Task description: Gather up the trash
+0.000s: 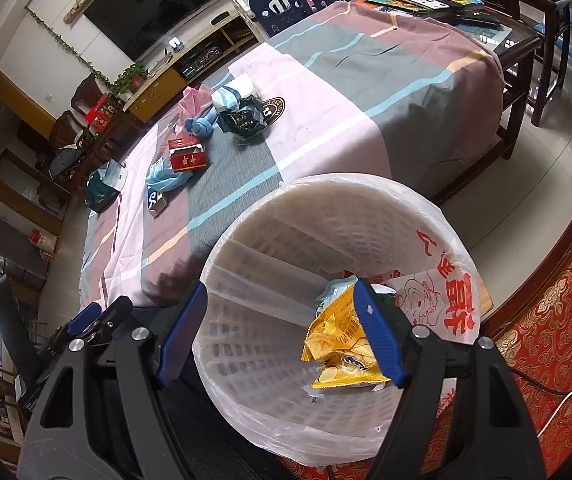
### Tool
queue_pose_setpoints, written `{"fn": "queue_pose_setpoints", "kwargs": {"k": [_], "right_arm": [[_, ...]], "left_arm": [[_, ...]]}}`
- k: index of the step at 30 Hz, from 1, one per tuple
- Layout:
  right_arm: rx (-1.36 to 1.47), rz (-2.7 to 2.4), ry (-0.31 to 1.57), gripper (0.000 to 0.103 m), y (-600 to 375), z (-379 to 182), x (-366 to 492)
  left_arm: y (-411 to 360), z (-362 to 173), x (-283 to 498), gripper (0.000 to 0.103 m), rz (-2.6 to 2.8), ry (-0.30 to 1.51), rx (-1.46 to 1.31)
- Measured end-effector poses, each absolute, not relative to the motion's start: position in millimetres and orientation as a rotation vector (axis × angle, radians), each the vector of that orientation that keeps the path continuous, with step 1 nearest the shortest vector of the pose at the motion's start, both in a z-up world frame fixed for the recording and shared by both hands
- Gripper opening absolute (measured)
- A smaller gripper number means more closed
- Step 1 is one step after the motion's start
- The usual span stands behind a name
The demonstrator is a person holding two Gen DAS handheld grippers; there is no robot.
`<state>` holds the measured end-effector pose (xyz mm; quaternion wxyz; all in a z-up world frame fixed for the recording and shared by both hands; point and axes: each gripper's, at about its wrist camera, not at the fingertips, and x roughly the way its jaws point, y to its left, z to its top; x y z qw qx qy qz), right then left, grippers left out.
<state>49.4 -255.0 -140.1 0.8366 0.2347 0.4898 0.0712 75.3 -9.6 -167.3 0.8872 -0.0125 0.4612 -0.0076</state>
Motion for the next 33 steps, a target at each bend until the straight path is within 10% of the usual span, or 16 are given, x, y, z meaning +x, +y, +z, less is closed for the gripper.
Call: {"fn": "queue_pose_setpoints", "kwargs": {"k": [33], "right_arm": [[0.425,0.18,1.116,0.074,-211,-157,66]], "left_arm": [[34,-183,79,0.09,0.056,0.944,-0.139]]}}
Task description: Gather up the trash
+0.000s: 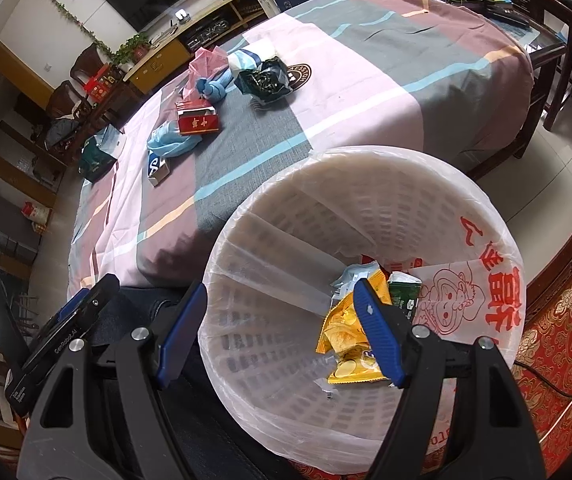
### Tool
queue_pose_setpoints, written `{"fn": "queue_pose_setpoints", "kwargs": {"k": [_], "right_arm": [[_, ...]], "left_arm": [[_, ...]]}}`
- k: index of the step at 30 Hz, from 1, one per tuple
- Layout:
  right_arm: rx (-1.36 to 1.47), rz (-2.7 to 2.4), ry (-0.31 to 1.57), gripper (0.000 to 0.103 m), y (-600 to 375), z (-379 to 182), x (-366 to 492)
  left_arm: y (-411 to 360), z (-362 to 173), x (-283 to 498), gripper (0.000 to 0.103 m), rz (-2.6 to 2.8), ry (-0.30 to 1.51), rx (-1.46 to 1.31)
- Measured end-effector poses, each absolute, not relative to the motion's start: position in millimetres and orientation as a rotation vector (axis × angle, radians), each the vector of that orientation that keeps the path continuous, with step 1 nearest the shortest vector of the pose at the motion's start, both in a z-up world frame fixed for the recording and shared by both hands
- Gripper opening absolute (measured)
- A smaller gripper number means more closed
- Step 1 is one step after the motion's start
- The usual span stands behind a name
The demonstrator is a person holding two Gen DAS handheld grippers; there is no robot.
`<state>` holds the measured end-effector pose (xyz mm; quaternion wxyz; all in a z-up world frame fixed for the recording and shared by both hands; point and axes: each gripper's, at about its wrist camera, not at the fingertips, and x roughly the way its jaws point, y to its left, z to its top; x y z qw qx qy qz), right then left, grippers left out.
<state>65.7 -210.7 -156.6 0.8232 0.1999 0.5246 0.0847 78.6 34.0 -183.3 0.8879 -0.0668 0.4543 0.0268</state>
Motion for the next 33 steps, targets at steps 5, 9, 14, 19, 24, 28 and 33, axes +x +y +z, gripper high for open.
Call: {"fn": "queue_pose_setpoints", "kwargs": {"k": [5,9,14,19,24,28,33], "right_arm": [[0.409,0.178,1.103,0.074,-205,-154,70],[0.384,0.18,1.09,0.074,-198,-152,74],[0.346,0.197,1.059,0.074,-184,-145,100],[0.293,0.212,0.984,0.074,-158,-138,155],[0.252,0.267,0.959,0.074,-114,-139,221],[0.209,0.298,0.975,0.074,-76,-148,273],[0.201,0.234,1.057,0.074,-58,-183,349]], "left_arm": [[41,-186,79,0.09,0.067,0.934,-0.154],[48,-189,81,0.09,0.077,0.925,-0.169],[66,-191,88,0.09,0.1,0.899,-0.196],[86,-194,110,0.09,0.133,0.917,-0.251],[105,-191,130,0.09,0.173,0.888,-0.255],[134,-206,136,0.09,0.183,0.93,-0.395],[143,-214,132,0.09,0.17,0.941,-0.464]]}}
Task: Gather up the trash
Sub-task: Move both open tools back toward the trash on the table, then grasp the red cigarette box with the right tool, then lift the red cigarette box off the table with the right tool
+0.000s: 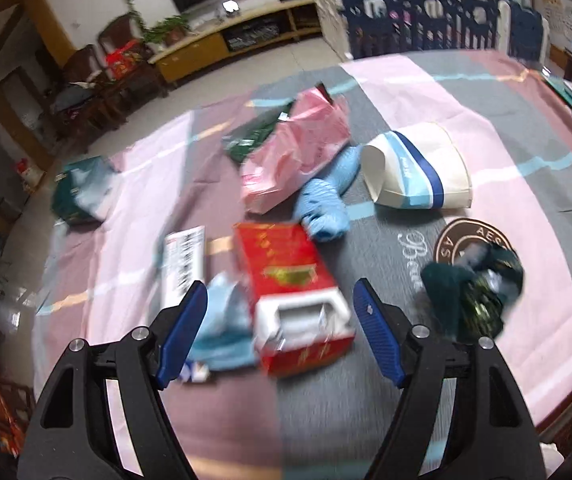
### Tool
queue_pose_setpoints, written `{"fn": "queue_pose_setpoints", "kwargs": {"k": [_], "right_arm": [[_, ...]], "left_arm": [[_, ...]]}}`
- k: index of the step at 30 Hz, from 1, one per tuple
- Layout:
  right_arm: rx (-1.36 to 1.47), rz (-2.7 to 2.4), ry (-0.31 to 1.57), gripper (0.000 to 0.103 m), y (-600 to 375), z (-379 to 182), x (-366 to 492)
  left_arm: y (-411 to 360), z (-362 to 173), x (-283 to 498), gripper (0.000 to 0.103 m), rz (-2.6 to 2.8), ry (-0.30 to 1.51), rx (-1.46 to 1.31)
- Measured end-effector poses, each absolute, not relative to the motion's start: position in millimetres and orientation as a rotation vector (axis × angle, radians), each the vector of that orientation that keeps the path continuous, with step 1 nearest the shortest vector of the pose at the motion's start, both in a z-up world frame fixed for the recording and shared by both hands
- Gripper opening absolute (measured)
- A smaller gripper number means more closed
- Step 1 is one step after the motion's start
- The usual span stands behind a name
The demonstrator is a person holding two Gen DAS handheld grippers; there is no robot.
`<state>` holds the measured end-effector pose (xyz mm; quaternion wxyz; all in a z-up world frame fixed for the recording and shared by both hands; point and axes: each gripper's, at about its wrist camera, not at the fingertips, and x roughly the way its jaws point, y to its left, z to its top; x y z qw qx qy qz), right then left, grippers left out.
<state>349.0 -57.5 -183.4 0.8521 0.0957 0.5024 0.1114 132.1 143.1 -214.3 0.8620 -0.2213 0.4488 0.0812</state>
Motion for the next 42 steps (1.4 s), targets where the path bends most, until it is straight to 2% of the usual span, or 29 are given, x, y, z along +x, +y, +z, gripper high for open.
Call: {"fn": "queue_pose_setpoints", "kwargs": {"k": [3,5,9,18,22,42], "right_arm": [[0.217,0.222,1.091,0.073,-59,-203,367],[0.198,0.257,1.115,0.065,-54,-209,365],[0.134,0.313,1.091,0.059,-46,-206,338],[0.154,0.396,1.049,0.058,-56,-182,265],[0.176,0.41,1.089,0.059,-64,-187,248],[0.125,0.322,1.092,0.059,-45,-200,232]], "left_arm": [[137,-214,133,0.09,0.153,0.947,-0.433],[137,-216,135,0.09,0.147,0.956,-0.438],[140,-219,136,0.09,0.136,0.967,-0.461],[139,-219,135,0.09,0.152,0.971,-0.456],[143,-220,134,0.09,0.16,0.967,-0.479],[148,-221,133,0.09,0.161,0.961,-0.505]]}}
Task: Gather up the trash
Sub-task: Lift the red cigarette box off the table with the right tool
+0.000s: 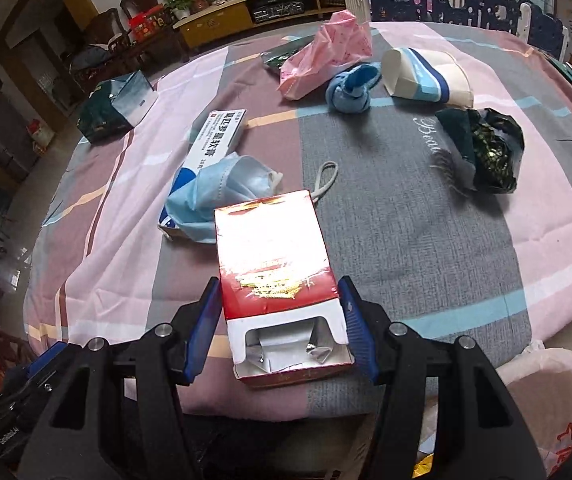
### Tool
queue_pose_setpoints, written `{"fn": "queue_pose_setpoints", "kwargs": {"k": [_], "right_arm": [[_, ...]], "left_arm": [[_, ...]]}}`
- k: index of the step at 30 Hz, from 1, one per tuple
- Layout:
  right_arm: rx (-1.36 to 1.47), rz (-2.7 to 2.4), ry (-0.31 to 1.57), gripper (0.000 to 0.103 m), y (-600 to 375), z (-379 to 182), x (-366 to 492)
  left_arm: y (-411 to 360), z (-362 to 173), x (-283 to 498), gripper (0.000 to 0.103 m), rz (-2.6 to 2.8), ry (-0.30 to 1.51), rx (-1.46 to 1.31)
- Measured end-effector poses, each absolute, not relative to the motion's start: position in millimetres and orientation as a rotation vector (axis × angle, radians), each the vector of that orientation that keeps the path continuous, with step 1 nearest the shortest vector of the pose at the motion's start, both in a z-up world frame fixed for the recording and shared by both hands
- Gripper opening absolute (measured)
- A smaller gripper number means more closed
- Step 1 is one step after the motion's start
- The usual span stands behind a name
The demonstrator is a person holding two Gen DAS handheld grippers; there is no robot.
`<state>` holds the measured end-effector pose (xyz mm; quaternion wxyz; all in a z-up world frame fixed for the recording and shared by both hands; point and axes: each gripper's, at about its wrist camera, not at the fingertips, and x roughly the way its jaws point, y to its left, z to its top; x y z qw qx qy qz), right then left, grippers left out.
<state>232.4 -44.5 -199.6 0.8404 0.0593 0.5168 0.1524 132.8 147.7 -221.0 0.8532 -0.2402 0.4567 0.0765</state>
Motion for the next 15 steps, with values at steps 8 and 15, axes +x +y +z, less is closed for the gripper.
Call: {"fn": "queue_pose_setpoints", "kwargs": {"k": [8,15], "right_arm": [[0.125,0.287,1.093,0.059,-54.9,-205.5,229.0],[0.103,0.276,1.084,0.059,-49.9,-207.1,227.5]], "left_arm": [[147.4,-220.9,132.6,0.09,0.162,0.961,-0.507],[147.5,-220.8,132.7,0.09,0.161,0.961,-0.508]]}}
